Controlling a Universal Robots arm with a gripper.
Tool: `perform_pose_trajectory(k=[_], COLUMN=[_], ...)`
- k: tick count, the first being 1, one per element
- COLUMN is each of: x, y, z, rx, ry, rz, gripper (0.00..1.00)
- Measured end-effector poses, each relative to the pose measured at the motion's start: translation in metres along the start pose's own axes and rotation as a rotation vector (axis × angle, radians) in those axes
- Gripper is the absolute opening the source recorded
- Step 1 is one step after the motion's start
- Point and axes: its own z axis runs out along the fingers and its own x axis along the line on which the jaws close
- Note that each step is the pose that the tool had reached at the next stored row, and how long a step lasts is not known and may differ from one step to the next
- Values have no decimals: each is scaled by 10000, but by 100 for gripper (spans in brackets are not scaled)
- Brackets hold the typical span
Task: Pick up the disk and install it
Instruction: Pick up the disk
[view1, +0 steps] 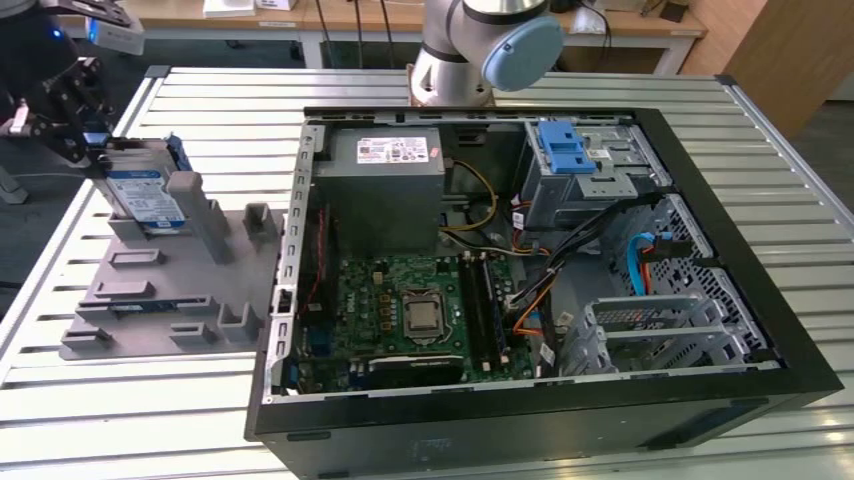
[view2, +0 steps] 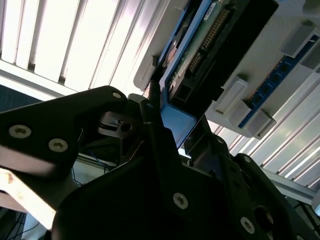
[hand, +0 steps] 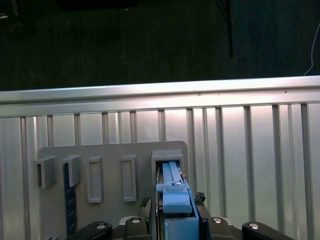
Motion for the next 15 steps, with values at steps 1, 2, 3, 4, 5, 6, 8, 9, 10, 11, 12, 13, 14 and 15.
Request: perform_pose_trajectory(k=[1,2,3,4,5,6,8,9,10,11,12,13,14,15], x=[0,0,0,0,0,-1,-1,0,0,0,0,-1,-1,-1], y=[0,0,0,0,0,0,0,0,0,0,0,0,0,0], z=[5,8,10,14,16,17,18,18,18,18,19,19,19,19], rx=[0,-1,-2,-1,-1,-1,-1,-1,-1,-2,-1,-1,-1,-1], ry=[2,3,4,4,3,4,4,4,4,4,4,4,4,3], rz=[-1,0,0,0,0,0,0,0,0,0,0,0,1,1], gripper=[45,45,45,45,45,45,45,45,44,44,37,37,37,37])
